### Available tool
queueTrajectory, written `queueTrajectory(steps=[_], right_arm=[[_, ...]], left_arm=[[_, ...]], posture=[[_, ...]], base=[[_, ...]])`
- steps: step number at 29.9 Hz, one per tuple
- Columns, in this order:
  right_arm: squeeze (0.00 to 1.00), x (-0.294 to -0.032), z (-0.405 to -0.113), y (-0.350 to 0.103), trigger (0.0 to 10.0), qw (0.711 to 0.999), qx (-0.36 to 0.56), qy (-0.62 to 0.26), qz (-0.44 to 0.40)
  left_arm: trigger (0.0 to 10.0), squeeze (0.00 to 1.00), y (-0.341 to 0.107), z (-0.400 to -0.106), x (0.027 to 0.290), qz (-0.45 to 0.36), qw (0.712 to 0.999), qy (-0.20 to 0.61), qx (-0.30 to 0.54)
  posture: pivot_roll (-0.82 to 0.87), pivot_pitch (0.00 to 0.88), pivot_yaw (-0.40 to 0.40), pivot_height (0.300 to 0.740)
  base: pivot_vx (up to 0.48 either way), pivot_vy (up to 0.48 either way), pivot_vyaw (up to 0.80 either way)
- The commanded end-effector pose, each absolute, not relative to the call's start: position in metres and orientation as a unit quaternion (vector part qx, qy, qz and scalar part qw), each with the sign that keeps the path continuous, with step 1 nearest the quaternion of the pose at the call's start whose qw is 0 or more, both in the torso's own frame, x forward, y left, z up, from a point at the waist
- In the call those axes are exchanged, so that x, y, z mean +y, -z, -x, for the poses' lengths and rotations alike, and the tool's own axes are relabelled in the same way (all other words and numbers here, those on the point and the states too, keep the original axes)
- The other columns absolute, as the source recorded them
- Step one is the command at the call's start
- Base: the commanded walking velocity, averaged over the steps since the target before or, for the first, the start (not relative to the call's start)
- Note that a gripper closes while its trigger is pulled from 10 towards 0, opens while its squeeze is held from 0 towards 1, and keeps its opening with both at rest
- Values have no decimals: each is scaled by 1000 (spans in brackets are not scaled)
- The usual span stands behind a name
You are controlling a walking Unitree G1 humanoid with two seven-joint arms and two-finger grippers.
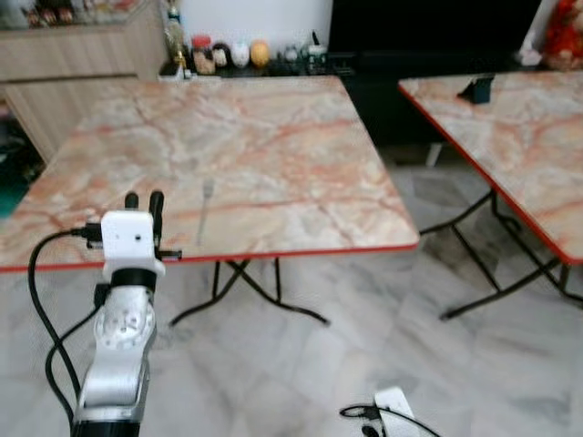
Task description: Setting the table
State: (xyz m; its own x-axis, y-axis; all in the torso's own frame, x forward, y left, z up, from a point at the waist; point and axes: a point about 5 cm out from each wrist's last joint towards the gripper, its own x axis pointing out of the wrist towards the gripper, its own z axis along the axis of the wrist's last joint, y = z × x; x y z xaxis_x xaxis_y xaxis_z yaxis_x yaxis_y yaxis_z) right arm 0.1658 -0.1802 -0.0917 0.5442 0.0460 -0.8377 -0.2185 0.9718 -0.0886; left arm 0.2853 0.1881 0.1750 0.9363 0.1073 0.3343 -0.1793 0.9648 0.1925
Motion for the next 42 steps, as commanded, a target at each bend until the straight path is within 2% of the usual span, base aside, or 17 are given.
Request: queueTrajectory(steps=[1, 8, 12, 14, 26, 42], right_arm=[[0, -180, -163, 93, 10000, 873, 476, -70, 85], [0, -180, -164, 92, 10000, 873, 475, -69, 84], [0, -180, -164, 92, 10000, 873, 475, -70, 83], [0, -181, -164, 92, 10000, 873, 475, -70, 83], [0, -181, -165, 92, 10000, 874, 474, -66, 84], [0, -181, -166, 92, 10000, 874, 473, -69, 92]], left_arm=[[10000, 0, -179, -286, 188, -117, 976, -70, -171], [10000, 0, -180, -286, 188, -118, 975, -71, -172], [10000, 0, -179, -286, 186, -121, 976, -61, -169], [10000, 0, -175, -286, 177, -121, 979, -30, -163], [10000, 0, -175, -287, 172, -104, 981, -19, -161], [10000, 0, -176, -287, 174, -109, 980, -20, -163]], posture=[[5, 0, 4, 740], [8, 0, 1, 740], [9, 0, -1, 740], [9, 0, -1, 740], [7, 0, -3, 740], [7, 0, -2, 740]], base=[[0, 352, 0], [0, 344, 0], [0, 0, 0], [0, 0, 0], [0, 0, 0], [285, 0, 0]])
